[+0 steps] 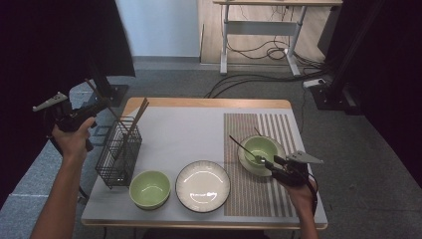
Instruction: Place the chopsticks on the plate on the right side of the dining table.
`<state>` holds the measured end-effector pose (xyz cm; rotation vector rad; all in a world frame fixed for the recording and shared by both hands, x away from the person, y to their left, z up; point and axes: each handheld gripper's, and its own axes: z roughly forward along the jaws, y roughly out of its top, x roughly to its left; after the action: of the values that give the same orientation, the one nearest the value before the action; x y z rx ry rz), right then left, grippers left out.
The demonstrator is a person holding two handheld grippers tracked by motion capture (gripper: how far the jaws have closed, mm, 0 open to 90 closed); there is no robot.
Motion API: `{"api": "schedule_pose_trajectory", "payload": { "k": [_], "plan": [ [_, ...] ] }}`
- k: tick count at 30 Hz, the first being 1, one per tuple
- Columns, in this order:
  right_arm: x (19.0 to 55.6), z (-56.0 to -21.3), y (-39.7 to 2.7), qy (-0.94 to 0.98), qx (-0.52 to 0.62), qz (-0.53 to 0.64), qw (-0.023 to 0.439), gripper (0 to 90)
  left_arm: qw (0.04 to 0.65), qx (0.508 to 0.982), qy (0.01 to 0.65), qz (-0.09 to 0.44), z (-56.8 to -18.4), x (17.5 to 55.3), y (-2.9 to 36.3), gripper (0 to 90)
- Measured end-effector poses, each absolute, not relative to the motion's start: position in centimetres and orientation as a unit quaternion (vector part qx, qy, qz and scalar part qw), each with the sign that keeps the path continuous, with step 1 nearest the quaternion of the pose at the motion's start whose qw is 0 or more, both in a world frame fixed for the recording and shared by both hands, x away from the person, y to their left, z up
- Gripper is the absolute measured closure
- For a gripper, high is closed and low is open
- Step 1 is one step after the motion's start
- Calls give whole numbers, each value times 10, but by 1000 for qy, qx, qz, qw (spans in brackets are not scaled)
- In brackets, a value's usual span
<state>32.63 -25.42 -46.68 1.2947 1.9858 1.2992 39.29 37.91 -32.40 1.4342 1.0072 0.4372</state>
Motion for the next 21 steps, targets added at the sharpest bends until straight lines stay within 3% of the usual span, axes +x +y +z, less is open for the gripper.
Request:
{"api": "schedule_pose_trajectory", "payload": {
  "k": [21],
  "plan": [
    [332, -466, -247, 724, 456, 472, 212, 537, 631, 612, 425, 216, -317, 358, 383, 849]
  ]
}}
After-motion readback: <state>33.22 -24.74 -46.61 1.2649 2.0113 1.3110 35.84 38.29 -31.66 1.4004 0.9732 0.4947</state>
